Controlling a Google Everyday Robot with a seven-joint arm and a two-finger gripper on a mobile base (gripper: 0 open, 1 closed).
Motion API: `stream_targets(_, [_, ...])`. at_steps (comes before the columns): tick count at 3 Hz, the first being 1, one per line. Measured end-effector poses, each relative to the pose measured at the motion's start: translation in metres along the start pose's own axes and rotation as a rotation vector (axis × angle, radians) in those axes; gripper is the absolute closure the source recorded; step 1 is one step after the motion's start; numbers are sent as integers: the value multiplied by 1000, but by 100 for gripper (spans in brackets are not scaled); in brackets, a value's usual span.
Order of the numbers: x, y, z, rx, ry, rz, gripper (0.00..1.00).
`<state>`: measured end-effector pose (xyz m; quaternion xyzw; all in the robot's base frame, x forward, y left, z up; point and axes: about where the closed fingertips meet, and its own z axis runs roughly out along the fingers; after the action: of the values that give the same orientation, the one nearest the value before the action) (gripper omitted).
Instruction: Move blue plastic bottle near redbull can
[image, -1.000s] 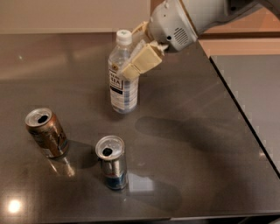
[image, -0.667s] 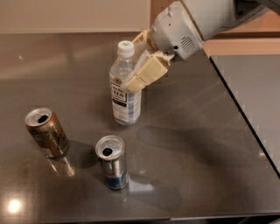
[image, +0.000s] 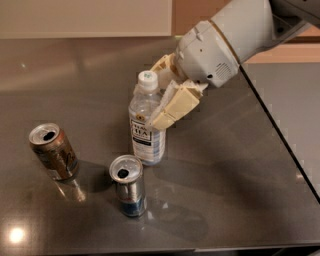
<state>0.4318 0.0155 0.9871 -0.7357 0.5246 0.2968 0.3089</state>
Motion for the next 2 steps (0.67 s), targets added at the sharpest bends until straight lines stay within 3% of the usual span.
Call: stream_targets(2, [14, 22, 12, -75, 6, -33, 100])
